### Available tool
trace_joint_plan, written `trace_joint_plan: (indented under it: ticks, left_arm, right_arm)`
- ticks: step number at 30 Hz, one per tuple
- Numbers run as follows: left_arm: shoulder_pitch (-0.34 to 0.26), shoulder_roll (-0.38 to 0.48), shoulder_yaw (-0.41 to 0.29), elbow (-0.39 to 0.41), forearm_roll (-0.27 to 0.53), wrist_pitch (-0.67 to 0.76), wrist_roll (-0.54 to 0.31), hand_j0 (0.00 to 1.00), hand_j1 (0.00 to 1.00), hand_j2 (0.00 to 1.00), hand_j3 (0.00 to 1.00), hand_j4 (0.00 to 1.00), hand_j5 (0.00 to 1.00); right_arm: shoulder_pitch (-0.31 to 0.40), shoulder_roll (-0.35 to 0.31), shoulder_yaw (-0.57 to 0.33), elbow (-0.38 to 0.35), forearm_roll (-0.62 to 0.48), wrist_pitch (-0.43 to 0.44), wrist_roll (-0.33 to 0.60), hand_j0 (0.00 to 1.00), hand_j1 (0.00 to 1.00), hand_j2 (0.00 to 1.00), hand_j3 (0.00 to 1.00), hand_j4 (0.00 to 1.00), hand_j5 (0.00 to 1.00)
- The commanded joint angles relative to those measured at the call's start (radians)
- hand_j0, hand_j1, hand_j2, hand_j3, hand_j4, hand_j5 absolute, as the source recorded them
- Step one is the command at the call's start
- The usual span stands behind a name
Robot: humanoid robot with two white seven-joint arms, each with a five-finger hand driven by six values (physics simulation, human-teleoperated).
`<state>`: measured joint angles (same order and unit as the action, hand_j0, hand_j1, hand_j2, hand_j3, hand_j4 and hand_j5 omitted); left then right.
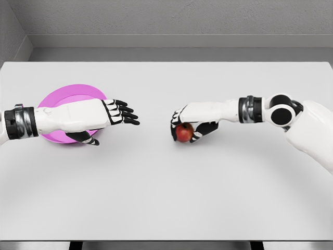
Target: Put the apple on the plate with both arms
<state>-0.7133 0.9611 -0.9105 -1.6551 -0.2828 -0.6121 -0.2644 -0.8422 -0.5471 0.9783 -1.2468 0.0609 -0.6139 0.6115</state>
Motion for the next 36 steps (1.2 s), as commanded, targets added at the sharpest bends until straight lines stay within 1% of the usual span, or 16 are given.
trace_joint_plan:
  ticks: [1,2,6,8,11,15,16,17,19,20,21,23,25,27,32,36]
  left_arm:
    - [0.000,0.001,0.001,0.000,0.007,0.001,0.001,1.00,1.00,1.00,1.00,1.00,1.00]
    - [0.000,0.001,0.001,0.000,0.007,0.001,0.001,1.00,1.00,1.00,1.00,1.00,1.00]
    - [0.000,0.001,0.001,0.000,0.007,0.001,0.001,1.00,1.00,1.00,1.00,1.00,1.00]
    - [0.000,0.001,0.001,0.000,0.007,0.001,-0.001,1.00,1.00,1.00,1.00,1.00,1.00]
    - [-0.011,-0.030,-0.002,-0.006,0.008,0.001,-0.012,1.00,1.00,1.00,1.00,1.00,1.00]
    - [-0.044,-0.111,-0.002,-0.009,0.008,0.001,-0.050,1.00,1.00,1.00,1.00,1.00,1.00]
    - [-0.066,-0.154,-0.008,-0.003,0.007,0.001,-0.079,1.00,1.00,1.00,1.00,1.00,1.00]
    - [-0.094,-0.212,-0.033,0.023,0.008,0.001,-0.110,1.00,1.00,1.00,1.00,1.00,1.00]
    - [-0.170,-0.367,-0.091,0.168,0.007,0.001,-0.133,1.00,1.00,1.00,1.00,1.00,1.00]
    - [-0.187,-0.449,-0.093,0.248,0.005,0.001,-0.159,1.00,1.00,1.00,1.00,1.00,1.00]
    - [-0.189,-0.481,-0.094,0.271,0.005,0.001,-0.165,1.00,1.00,1.00,1.00,1.00,1.00]
    - [-0.187,-0.490,-0.094,0.278,-0.065,0.001,-0.165,1.00,1.00,1.00,1.00,1.00,1.00]
    - [-0.187,-0.506,-0.096,0.327,-0.090,0.001,-0.165,1.00,1.00,1.00,1.00,1.00,1.00]
    - [-0.187,-0.510,-0.096,0.344,-0.093,0.001,-0.165,1.00,1.00,1.00,1.00,1.00,1.00]
    - [-0.187,-0.542,-0.137,0.351,-0.124,0.001,-0.165,1.00,1.00,1.00,1.00,1.00,1.00]
    - [-0.187,-0.584,-0.139,0.414,-0.125,0.001,-0.165,1.00,1.00,1.00,1.00,1.00,1.00]
  right_arm:
    - [0.000,0.003,0.002,0.000,-0.001,0.003,-0.001,0.84,0.84,0.84,0.84,0.84,0.84]
    - [0.000,-0.001,0.000,0.000,-0.001,0.003,-0.001,1.00,1.00,1.00,1.00,1.00,1.00]
    - [0.000,-0.008,-0.010,0.015,-0.001,0.003,-0.001,1.00,1.00,1.00,1.00,1.00,1.00]
    - [0.006,-0.010,-0.056,0.067,-0.015,0.003,-0.001,1.00,1.00,1.00,1.00,1.00,1.00]
    - [0.043,-0.111,-0.217,0.112,-0.098,0.003,-0.001,1.00,1.00,1.00,1.00,1.00,1.00]
    - [0.146,-0.165,-0.475,0.150,-0.095,0.003,-0.001,1.00,1.00,1.00,1.00,1.00,1.00]
    - [0.153,-0.168,-0.494,0.150,-0.095,0.003,-0.001,1.00,1.00,1.00,1.00,1.00,1.00]
    - [0.153,-0.169,-0.494,0.148,-0.095,0.003,-0.001,1.00,1.00,1.00,1.00,1.00,1.00]
    - [0.158,-0.198,-0.497,0.141,-0.096,0.003,-0.001,1.00,1.00,1.00,1.00,1.00,1.00]
    - [0.158,-0.206,-0.510,0.141,-0.098,0.003,-0.001,1.00,1.00,1.00,1.00,1.00,1.00]
    - [0.156,-0.205,-0.509,0.136,-0.096,0.003,-0.001,1.00,1.00,1.00,1.00,1.00,1.00]
    - [0.164,-0.201,-0.506,0.119,-0.096,0.003,-0.001,1.00,1.00,1.00,1.00,1.00,1.00]
    - [0.179,-0.206,-0.509,0.105,-0.096,0.003,-0.001,1.00,1.00,1.00,1.00,1.00,1.00]
    - [0.179,-0.229,-0.512,0.105,-0.096,0.003,-0.001,1.00,1.00,1.00,1.00,1.00,1.00]
    - [0.201,-0.218,-0.510,0.102,-0.096,0.003,-0.001,1.00,1.00,1.00,1.00,1.00,1.00]
    - [0.201,-0.217,-0.510,0.099,-0.096,0.003,-0.001,1.00,1.00,1.00,1.00,1.00,1.00]
